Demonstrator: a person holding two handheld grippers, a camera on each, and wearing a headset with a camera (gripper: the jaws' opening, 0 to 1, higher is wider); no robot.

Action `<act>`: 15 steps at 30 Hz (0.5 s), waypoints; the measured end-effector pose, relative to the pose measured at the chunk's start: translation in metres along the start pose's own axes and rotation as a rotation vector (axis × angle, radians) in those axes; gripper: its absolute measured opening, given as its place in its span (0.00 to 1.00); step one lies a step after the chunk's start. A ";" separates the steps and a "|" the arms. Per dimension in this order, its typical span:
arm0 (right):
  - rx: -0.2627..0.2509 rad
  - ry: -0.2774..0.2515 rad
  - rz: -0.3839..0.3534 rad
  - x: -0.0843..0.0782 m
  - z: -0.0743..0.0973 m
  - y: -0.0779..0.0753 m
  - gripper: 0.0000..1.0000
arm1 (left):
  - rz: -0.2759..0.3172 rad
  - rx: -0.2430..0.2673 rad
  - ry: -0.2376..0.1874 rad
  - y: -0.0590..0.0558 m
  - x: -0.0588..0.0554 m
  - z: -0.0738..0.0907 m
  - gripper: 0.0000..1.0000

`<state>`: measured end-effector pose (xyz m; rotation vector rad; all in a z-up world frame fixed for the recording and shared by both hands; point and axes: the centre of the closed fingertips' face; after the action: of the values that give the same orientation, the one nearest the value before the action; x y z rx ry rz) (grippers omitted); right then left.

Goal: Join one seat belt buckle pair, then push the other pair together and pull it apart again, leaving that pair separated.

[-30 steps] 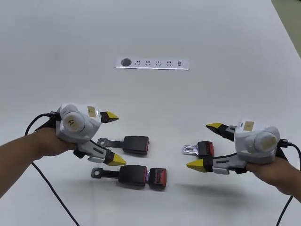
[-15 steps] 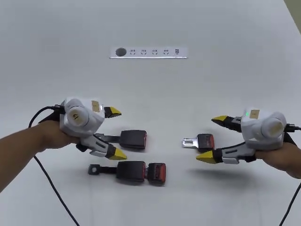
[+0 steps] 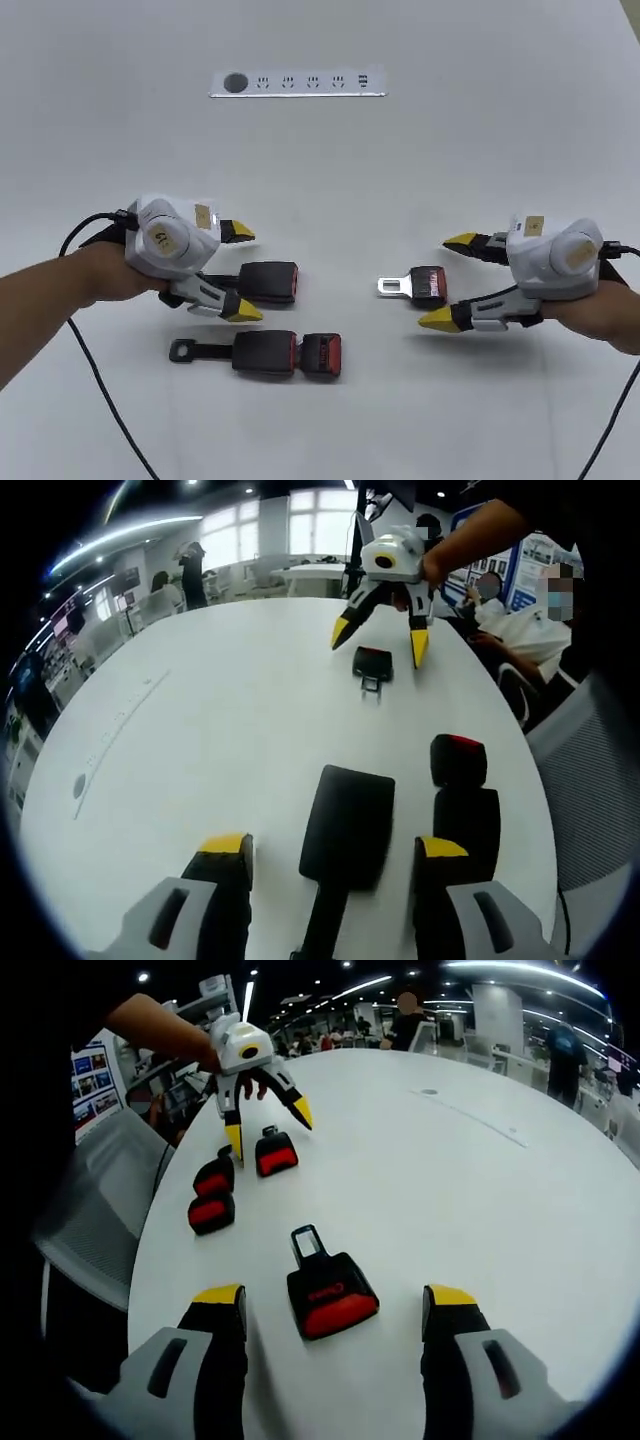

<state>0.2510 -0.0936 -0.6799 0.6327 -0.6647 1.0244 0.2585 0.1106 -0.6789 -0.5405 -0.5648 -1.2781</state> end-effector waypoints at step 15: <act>0.046 0.047 0.081 -0.002 -0.008 0.007 0.50 | -0.098 -0.035 -0.002 -0.002 -0.006 -0.010 0.40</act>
<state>0.2459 -0.0857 -0.6856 0.6243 -0.6315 1.1295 0.2566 0.1080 -0.6899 -0.5488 -0.5773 -1.3830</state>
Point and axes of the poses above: the centre of the closed fingertips' face, and the gripper's own axes: z roughly backward along the fingers, y roughly to its left, x roughly out of its top, and after that the axes turned 2 degrees about -y, right-handed
